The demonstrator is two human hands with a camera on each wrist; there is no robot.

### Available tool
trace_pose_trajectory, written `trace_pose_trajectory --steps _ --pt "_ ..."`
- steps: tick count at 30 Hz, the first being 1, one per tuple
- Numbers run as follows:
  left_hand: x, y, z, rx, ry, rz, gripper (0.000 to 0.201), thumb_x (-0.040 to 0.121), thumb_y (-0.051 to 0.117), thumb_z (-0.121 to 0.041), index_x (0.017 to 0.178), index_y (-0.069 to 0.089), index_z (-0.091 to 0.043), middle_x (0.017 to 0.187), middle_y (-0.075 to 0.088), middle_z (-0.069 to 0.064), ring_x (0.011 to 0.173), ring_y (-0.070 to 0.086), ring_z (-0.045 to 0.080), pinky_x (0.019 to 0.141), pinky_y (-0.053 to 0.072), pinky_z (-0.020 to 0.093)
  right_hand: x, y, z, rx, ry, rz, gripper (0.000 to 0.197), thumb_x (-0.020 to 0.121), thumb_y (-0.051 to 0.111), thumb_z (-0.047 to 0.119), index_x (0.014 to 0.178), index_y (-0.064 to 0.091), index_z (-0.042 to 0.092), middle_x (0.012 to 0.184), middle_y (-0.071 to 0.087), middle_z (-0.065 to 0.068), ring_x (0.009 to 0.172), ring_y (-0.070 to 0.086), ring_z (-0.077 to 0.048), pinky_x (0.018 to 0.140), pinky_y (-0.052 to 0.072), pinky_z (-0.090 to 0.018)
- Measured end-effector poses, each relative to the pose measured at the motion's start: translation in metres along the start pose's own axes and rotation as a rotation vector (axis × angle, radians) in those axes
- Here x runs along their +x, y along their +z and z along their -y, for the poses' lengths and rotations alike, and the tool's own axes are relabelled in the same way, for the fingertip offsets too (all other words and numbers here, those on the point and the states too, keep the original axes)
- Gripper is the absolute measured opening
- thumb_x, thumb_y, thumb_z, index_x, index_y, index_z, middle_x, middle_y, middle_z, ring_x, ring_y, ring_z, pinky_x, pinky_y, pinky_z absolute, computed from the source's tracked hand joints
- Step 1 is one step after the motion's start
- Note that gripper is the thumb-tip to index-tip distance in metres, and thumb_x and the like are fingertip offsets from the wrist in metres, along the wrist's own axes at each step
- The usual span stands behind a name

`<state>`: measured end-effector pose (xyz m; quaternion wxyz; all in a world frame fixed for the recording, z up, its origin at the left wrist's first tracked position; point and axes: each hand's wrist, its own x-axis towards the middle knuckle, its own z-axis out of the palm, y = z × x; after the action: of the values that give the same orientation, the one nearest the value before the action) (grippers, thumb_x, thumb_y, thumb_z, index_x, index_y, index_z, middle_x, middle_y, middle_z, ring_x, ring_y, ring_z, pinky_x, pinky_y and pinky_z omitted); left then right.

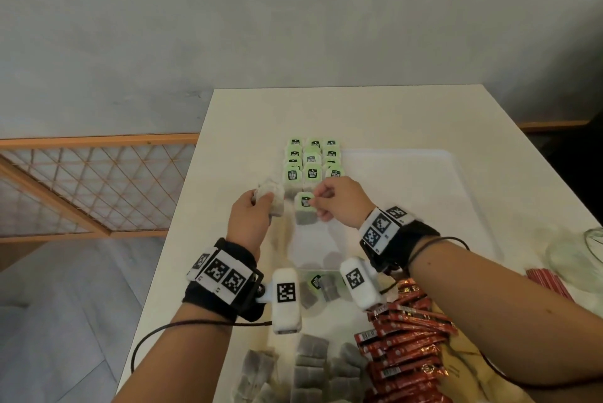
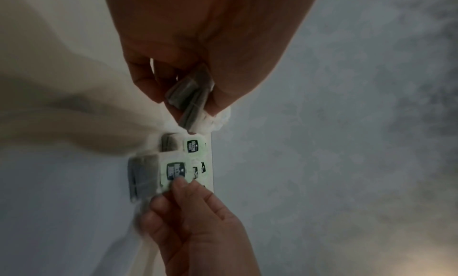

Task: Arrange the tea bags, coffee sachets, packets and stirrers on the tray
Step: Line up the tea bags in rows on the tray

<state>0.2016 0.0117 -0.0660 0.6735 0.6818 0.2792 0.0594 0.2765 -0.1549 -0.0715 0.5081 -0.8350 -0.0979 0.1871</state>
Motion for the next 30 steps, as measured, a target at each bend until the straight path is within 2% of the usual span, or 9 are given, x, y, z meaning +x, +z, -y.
trace_pose_trajectory --steps 3,8,11,14,16,18,21,25,30 --pt "0.005 -0.006 0.002 0.004 0.021 -0.030 0.014 0.097 0.053 -0.014 0.089 0.064 -0.017 0.089 0.063 0.005 0.078 0.055 0.020 0.071 0.047 0.030 0.011 0.009 0.011 0.015 -0.021 0.001 0.009 0.086 0.070 0.003 0.094 0.066 -0.001 0.074 0.068 -0.012 0.058 0.064 -0.016 0.056 0.057 -0.022" --pt "0.006 -0.009 0.004 -0.094 -0.010 -0.015 0.016 0.098 0.055 -0.012 0.112 0.062 -0.007 0.101 0.067 0.009 0.086 0.064 0.021 0.079 0.057 0.033 0.030 0.013 0.021 0.030 -0.038 -0.064 0.007 0.086 0.067 -0.003 0.092 0.064 -0.005 0.069 0.064 -0.009 0.056 0.062 -0.018 0.054 0.058 -0.023" --pt "0.003 -0.008 0.005 -0.110 -0.031 0.014 0.019 0.098 0.056 -0.012 0.114 0.062 -0.005 0.101 0.068 0.009 0.083 0.065 0.020 0.079 0.059 0.033 0.036 0.014 0.021 0.016 -0.048 -0.086 0.005 0.086 0.067 -0.003 0.089 0.063 -0.003 0.069 0.062 -0.009 0.058 0.062 -0.020 0.055 0.058 -0.025" --pt "0.000 -0.005 0.004 -0.104 -0.034 0.041 0.020 0.096 0.058 -0.012 0.115 0.062 -0.006 0.100 0.068 0.008 0.082 0.064 0.018 0.074 0.059 0.030 0.037 0.014 0.018 -0.036 -0.065 -0.127 0.008 0.085 0.070 0.005 0.091 0.065 0.002 0.076 0.064 -0.004 0.068 0.063 -0.019 0.066 0.059 -0.032" --pt "-0.002 -0.002 0.003 -0.075 -0.024 0.062 0.020 0.095 0.060 -0.012 0.114 0.063 -0.006 0.099 0.068 0.007 0.082 0.065 0.018 0.071 0.059 0.029 0.033 0.010 0.018 -0.082 -0.120 -0.171 0.006 0.087 0.069 0.014 0.091 0.068 0.010 0.080 0.064 0.007 0.076 0.061 -0.011 0.072 0.053 -0.024" --pt "-0.006 0.002 0.002 -0.045 -0.013 0.093 0.019 0.094 0.062 -0.014 0.111 0.064 -0.006 0.100 0.069 0.009 0.085 0.066 0.019 0.073 0.059 0.031 0.024 0.006 0.021 -0.050 -0.155 -0.193 0.010 0.089 0.067 0.023 0.090 0.069 0.014 0.081 0.064 0.013 0.075 0.057 -0.004 0.073 0.047 -0.017" --pt "-0.015 0.010 0.000 -0.016 0.009 0.147 0.016 0.094 0.062 -0.014 0.108 0.064 -0.006 0.096 0.069 0.010 0.079 0.066 0.019 0.072 0.059 0.031 0.006 -0.002 0.024 0.047 -0.161 -0.118 0.014 0.087 0.069 0.032 0.089 0.072 0.019 0.076 0.064 0.012 0.069 0.056 -0.004 0.070 0.050 -0.023" --pt "-0.027 0.021 -0.003 0.023 0.033 0.245 0.015 0.095 0.060 -0.012 0.108 0.064 -0.004 0.093 0.069 0.011 0.076 0.065 0.017 0.072 0.060 0.031 -0.015 -0.015 0.025 0.022 -0.185 -0.036 0.003 0.087 0.070 0.021 0.085 0.072 0.020 0.070 0.063 0.006 0.063 0.058 -0.006 0.061 0.048 -0.019" --pt "-0.042 0.027 -0.004 0.024 -0.022 0.390 0.021 0.095 0.061 -0.010 0.114 0.061 -0.003 0.095 0.071 0.017 0.075 0.070 0.020 0.070 0.061 0.031 -0.033 -0.032 0.026 0.067 -0.174 -0.071 0.005 0.090 0.066 0.014 0.086 0.069 0.015 0.074 0.065 0.000 0.062 0.061 -0.011 0.062 0.055 -0.028"
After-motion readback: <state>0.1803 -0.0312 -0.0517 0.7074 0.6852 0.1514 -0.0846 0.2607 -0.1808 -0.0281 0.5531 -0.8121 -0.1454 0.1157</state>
